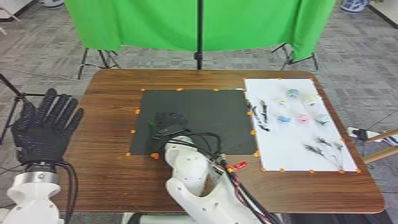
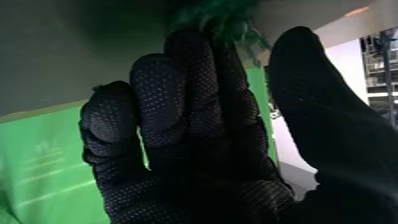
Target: Arrange flowers
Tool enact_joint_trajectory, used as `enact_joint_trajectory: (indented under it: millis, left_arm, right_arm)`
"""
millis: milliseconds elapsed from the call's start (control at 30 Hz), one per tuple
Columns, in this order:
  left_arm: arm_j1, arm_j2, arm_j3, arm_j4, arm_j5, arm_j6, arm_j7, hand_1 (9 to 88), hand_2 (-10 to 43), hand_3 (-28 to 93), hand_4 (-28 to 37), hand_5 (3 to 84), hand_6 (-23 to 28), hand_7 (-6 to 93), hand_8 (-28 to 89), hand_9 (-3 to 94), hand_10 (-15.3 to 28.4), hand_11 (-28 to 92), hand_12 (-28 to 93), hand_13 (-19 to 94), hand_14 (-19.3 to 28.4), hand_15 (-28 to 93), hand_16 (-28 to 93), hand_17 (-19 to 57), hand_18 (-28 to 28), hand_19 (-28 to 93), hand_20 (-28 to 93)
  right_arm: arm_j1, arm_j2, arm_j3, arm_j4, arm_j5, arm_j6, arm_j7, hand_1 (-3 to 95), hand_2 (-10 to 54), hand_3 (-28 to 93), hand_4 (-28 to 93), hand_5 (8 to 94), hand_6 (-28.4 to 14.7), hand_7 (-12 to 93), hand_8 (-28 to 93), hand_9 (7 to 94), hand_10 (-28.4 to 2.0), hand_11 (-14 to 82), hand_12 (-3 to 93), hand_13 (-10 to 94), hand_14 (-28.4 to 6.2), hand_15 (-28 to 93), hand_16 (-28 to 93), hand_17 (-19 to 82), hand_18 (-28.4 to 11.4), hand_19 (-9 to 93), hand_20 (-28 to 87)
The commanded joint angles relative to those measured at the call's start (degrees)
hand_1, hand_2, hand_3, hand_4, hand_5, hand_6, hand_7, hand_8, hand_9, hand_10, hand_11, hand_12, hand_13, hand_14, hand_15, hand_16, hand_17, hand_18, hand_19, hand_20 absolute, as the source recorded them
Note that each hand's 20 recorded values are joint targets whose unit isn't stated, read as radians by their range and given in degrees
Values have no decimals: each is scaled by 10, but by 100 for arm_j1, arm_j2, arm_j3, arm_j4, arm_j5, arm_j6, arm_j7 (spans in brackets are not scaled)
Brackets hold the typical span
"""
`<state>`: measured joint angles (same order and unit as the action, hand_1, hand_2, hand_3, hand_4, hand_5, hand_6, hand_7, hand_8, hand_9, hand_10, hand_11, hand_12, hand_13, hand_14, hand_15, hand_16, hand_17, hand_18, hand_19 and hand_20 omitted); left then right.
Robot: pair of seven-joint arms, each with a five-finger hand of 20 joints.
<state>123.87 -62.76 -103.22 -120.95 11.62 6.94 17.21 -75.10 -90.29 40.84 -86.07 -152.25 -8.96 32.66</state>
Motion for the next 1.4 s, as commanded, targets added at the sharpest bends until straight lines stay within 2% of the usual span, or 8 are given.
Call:
enact_joint_trajectory:
  millis: [33, 267, 333, 467, 600, 800, 1000, 1400]
  left_arm:
    - [83, 19, 0, 19, -26, 37, -55, 261, 122, 726, -283, 395, 59, 76, -84, 342, 120, 110, 96, 248, 128, 196, -10, -18, 123, 219, 151]
    - [110, -2, -69, 9, -17, 62, -71, 263, 121, 727, -283, 400, 64, 75, -83, 341, 126, 118, 97, 243, 133, 209, -18, -21, 125, 226, 148]
    - [156, -56, -91, -14, -26, 62, -75, 263, 121, 728, -283, 399, 64, 76, -82, 341, 125, 119, 97, 242, 133, 211, -19, -21, 125, 226, 147]
    - [283, -128, -190, -52, -2, 50, -98, 263, 120, 729, -283, 403, 68, 78, -81, 340, 128, 122, 99, 241, 137, 219, -19, -25, 127, 229, 148]
    - [366, -201, -226, -80, -14, 60, -93, 264, 121, 727, -283, 405, 70, 83, -83, 341, 132, 127, 100, 242, 140, 228, -21, -26, 127, 232, 147]
    - [326, -178, -201, -51, -20, 64, -105, 263, 120, 728, -283, 408, 70, 89, -85, 344, 134, 131, 99, 245, 142, 238, -26, -28, 129, 235, 146]
    - [222, -139, -111, 1, -46, 54, -173, 266, 121, 728, -283, 412, 71, 96, -85, 349, 137, 140, 101, 249, 144, 248, -28, -30, 129, 238, 147]
    - [227, -92, -9, 33, -77, 101, -278, 268, 121, 734, -283, 421, 75, 113, -90, 358, 148, 165, 105, 251, 157, 300, -40, -43, 135, 258, 148]
  right_arm:
    - [141, 42, -32, -245, 181, 24, 282, 435, -95, 766, -273, 611, -73, 404, -32, 728, -183, 411, 319, 669, -166, 668, 346, 386, -276, 915, 334]
    - [340, 304, -168, -527, 436, -52, 429, 430, -95, 727, -242, 604, -82, 326, -107, 721, -186, 422, 299, 671, -164, 670, 346, 393, -275, 925, 330]
    - [341, 384, -108, -712, 623, -443, 444, 466, -95, 734, -245, 604, -83, 316, -96, 727, -176, 385, 360, 671, -163, 671, 345, 393, -275, 926, 327]
    - [286, 678, -54, -1088, 769, -575, 444, 561, -95, 690, -211, 597, -74, 343, 118, 771, -146, 247, 455, 673, -145, 649, 390, 395, -271, 927, 321]
    - [94, 916, 59, -1412, 908, -1153, 398, 551, -90, 701, -165, 613, -65, 372, 143, 798, -139, 199, 407, 694, -132, 616, 389, 408, -265, 929, 317]
    - [-32, 1085, -103, -1518, 490, -1818, 103, 524, -37, 716, -154, 779, -69, 224, 167, 803, -185, 205, 255, 712, -150, 576, 329, 404, -274, 932, 341]
    - [-121, 973, -194, -1586, 592, -2230, 115, 521, -29, 720, -167, 803, -60, 197, 162, 822, -171, 262, 333, 706, -163, 658, 377, 405, -279, 932, 381]
    - [-410, 539, -235, -1514, 254, -2368, -155, 528, -3, 689, -196, 785, -52, 202, 157, 809, -162, 289, 316, 699, -154, 660, 395, 404, -276, 932, 392]
